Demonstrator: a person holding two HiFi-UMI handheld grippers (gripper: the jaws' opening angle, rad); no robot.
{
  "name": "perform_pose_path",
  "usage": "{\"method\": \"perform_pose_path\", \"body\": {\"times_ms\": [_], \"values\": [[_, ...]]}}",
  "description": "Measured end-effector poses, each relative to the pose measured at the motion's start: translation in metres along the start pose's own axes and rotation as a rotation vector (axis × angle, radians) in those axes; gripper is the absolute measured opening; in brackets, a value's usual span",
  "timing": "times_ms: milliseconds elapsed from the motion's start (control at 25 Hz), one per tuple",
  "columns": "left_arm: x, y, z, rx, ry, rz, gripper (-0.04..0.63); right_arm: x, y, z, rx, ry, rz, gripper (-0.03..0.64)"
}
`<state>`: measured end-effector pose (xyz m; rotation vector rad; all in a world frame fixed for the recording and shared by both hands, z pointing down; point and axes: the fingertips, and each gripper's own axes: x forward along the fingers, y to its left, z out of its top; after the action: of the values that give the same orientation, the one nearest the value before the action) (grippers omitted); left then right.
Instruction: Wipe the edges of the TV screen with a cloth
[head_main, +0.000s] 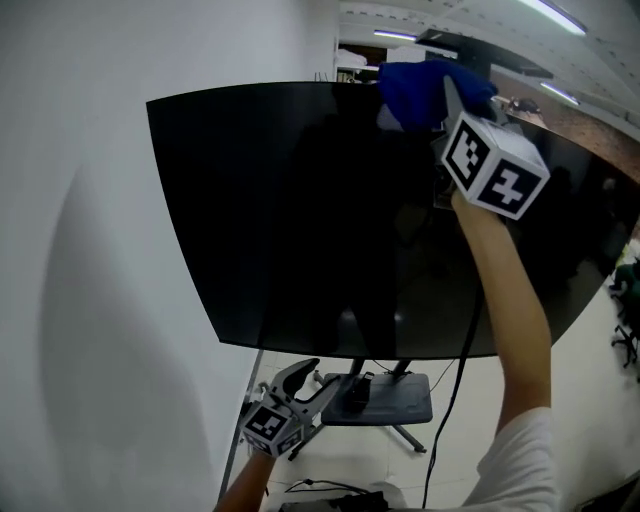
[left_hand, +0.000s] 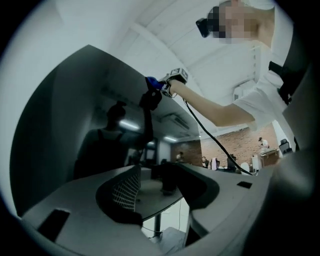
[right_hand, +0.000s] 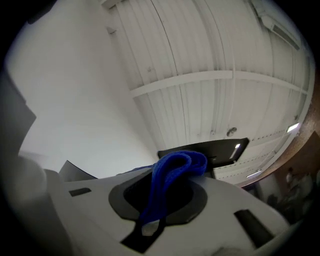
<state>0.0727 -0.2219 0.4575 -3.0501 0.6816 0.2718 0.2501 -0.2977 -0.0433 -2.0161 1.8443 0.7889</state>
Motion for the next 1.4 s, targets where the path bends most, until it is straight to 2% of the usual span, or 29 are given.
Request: {"method": "perform_pose_path", "body": {"times_ms": [200,280,520,640,720,840,1000,1080,1280,1400], "values": [[0.055,-0.046,-0.022,-0.002,0.019,-0.131,0.213,-0.051,-0.127,0.000,-0.069,0.013,-0.177,0.069],[0.076,-0.072,-0.018,-0.028,0.025,-0.184,0.213,-0.067,-0.173,0.000,-0.089,0.022,-0.243,0.071],[0.123,-0.124,-0.029,-0.056,0.058,-0.290,0.213,-0.118,-0.304,0.001,-0.134,0.056,-0.449,0.072],[0.139,-0.146,-0.030,-0.064,0.066,-0.328,0.213,-0.142,-0.347,-0.004,-0.148,0.065,-0.509,0.072],[0.146,-0.155,-0.039,-0.059,0.073,-0.350,0.213,-0.156,-0.358,-0.009,-0.148,0.046,-0.498,0.074],[0.156,-0.166,-0.035,-0.075,0.075,-0.343,0.213,-0.176,-0.354,-0.019,-0.160,0.003,-0.431,0.074],[0.159,-0.161,-0.026,-0.046,0.037,-0.290,0.213,-0.223,-0.330,-0.054,-0.171,-0.030,-0.348,0.072],[0.154,-0.150,-0.025,-0.035,0.026,-0.235,0.213,-0.252,-0.294,-0.092,-0.162,-0.006,-0.279,0.071],[0.148,-0.117,-0.039,0.009,0.016,-0.101,0.209,-0.317,-0.182,-0.206,-0.037,0.104,0.000,0.069],[0.146,-0.102,-0.031,0.062,0.017,-0.026,0.206,-0.340,-0.131,-0.267,-0.004,0.179,0.077,0.071]]}}
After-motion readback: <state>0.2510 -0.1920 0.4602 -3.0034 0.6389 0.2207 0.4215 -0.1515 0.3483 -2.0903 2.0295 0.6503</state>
